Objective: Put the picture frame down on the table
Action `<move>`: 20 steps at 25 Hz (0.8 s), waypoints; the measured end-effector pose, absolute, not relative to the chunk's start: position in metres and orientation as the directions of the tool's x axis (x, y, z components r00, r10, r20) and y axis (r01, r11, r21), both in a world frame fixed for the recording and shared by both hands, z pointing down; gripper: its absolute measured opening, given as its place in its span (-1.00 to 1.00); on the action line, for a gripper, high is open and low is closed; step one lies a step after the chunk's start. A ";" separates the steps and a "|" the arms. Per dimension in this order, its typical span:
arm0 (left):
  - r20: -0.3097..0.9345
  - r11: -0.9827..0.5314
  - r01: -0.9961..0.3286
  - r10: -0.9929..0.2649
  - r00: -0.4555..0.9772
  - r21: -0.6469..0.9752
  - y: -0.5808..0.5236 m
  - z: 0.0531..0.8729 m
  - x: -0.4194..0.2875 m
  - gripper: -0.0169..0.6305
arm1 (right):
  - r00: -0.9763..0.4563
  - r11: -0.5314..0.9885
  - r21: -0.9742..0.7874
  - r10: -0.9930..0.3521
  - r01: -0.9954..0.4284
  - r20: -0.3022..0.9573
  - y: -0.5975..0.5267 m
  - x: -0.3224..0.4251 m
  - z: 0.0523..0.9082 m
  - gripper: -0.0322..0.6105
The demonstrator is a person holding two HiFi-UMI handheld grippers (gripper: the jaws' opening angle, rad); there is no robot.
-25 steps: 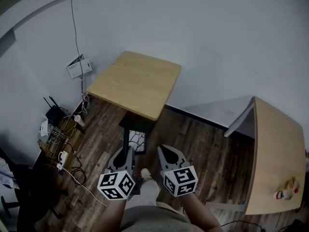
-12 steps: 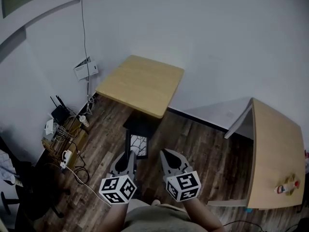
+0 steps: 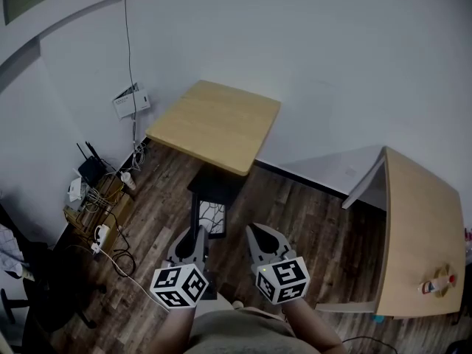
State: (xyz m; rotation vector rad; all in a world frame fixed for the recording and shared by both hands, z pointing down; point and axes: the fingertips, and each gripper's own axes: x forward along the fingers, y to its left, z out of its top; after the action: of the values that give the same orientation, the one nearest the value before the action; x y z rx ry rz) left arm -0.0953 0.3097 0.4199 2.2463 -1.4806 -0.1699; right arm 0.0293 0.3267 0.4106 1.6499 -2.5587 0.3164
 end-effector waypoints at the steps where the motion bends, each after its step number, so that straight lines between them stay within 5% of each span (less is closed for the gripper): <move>1: 0.139 -0.327 -0.844 -0.898 0.418 0.426 0.310 0.421 -0.095 -0.76 | -0.417 0.398 -0.133 -0.891 -0.908 0.179 0.326 0.029 0.411 -0.90; 20: 0.167 -0.288 -0.844 -0.902 0.397 0.452 0.231 0.437 -0.099 -0.76 | -0.451 0.424 -0.160 -0.864 -0.891 0.225 0.243 0.022 0.426 -0.90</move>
State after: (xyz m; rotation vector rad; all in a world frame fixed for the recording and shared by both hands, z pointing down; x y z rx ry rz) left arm -0.0991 0.2314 0.4370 2.1888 -1.4924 -0.1650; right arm 0.0219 0.2426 0.4258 1.5830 -2.5577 0.3908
